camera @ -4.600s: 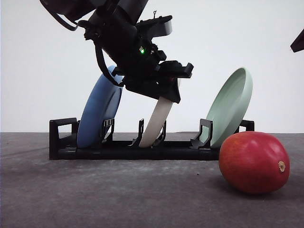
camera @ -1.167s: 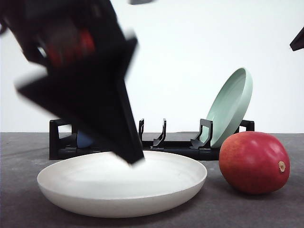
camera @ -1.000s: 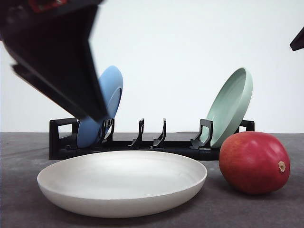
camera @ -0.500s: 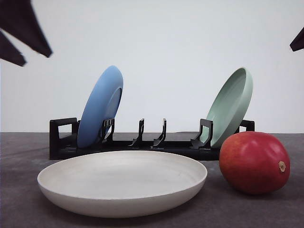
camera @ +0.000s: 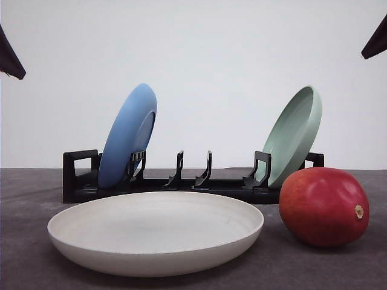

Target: Place pomegranate in white plate

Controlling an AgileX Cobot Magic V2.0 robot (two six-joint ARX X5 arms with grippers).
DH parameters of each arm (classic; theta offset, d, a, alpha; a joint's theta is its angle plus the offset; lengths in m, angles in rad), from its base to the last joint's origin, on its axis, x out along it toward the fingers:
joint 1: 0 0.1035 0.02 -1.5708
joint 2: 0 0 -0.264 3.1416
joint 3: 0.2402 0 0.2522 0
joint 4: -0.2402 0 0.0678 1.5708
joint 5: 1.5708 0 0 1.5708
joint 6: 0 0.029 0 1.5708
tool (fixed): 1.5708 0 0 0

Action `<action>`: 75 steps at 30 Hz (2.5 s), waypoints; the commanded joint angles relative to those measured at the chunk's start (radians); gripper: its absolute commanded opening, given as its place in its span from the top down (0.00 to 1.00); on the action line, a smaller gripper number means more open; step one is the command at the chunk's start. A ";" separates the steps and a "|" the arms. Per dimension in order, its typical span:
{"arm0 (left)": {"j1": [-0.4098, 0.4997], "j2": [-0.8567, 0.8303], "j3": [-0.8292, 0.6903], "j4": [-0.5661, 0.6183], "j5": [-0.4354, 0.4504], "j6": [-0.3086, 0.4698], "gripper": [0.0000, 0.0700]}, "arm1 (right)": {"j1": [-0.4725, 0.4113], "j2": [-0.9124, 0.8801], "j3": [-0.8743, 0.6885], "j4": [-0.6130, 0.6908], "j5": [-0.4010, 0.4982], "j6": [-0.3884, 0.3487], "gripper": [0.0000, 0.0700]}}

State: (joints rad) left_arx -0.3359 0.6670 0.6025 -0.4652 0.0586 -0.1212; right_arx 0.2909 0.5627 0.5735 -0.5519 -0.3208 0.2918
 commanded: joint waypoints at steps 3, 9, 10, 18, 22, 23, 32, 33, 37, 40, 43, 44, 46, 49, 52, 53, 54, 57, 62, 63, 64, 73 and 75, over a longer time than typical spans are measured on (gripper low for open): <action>-0.003 0.005 0.005 0.017 0.004 -0.004 0.50 | 0.029 0.134 0.087 -0.088 0.049 0.040 0.47; -0.003 0.005 0.005 0.015 0.004 -0.007 0.50 | 0.076 0.344 0.191 -0.162 0.068 0.040 0.25; -0.003 0.005 0.005 0.015 0.004 -0.008 0.50 | 0.084 0.376 0.204 -0.164 0.068 0.041 0.15; -0.003 0.005 0.005 0.014 0.004 -0.008 0.50 | 0.162 0.576 0.243 -0.128 0.097 0.039 0.09; -0.003 0.005 0.005 0.015 0.003 -0.008 0.50 | 0.210 0.660 0.243 -0.107 0.146 0.037 0.09; -0.003 0.006 0.005 0.015 0.003 -0.008 0.50 | 0.219 0.679 0.243 -0.100 0.150 0.037 0.09; -0.003 0.006 0.005 0.016 0.003 -0.003 0.50 | 0.256 0.818 0.243 -0.054 0.173 0.041 0.15; -0.003 0.006 0.005 0.016 0.003 -0.003 0.50 | 0.256 0.828 0.243 -0.054 0.172 0.041 0.18; -0.003 0.006 0.005 0.016 0.002 -0.003 0.50 | 0.256 0.849 0.243 -0.057 0.171 0.041 0.33; -0.003 0.006 0.005 0.016 0.002 -0.003 0.50 | 0.255 0.849 0.260 -0.082 0.171 0.036 0.33; -0.003 0.006 0.005 0.016 0.002 -0.003 0.50 | 0.255 0.849 0.324 -0.174 0.172 -0.027 0.33; -0.003 0.006 0.005 0.016 0.002 -0.004 0.50 | 0.257 0.849 0.352 -0.204 0.171 -0.065 0.33; -0.003 0.006 0.005 0.016 0.002 -0.003 0.50 | 0.273 0.852 0.401 -0.245 0.167 -0.118 0.33; -0.003 0.006 0.005 0.016 0.002 -0.003 0.50 | 0.325 0.869 0.461 -0.252 0.165 -0.144 0.33; -0.003 0.006 0.005 0.016 0.002 -0.004 0.50 | 0.381 0.895 0.504 -0.224 0.165 -0.149 0.33; -0.003 0.006 0.005 0.016 0.002 -0.004 0.50 | 0.402 0.908 0.514 -0.206 0.164 -0.147 0.33; -0.003 0.006 0.005 0.016 0.002 -0.004 0.50 | 0.422 0.923 0.524 -0.188 0.164 -0.146 0.33; -0.003 0.006 0.005 0.015 0.002 -0.004 0.50 | 0.470 0.965 0.540 -0.125 0.164 -0.146 0.32; -0.003 0.006 0.005 0.015 0.002 -0.004 0.50 | 0.524 1.038 0.541 -0.004 0.160 -0.150 0.30; -0.003 0.006 0.005 0.015 0.002 -0.004 0.50 | 0.532 1.050 0.541 0.019 0.160 -0.151 0.30; -0.003 0.006 0.005 0.016 0.002 -0.004 0.50 | 0.540 1.062 0.541 0.043 0.157 -0.151 0.30; -0.003 0.006 0.005 0.016 0.002 -0.004 0.50 | 0.562 1.136 0.541 0.098 0.154 -0.143 0.30; -0.003 0.006 0.005 0.016 0.002 -0.004 0.50 | 0.563 1.153 0.541 0.101 0.154 -0.143 0.30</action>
State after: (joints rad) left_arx -0.3359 0.6670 0.6025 -0.4648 0.0586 -0.1242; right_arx 0.8425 1.6930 1.0916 -0.4616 -0.1638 0.1535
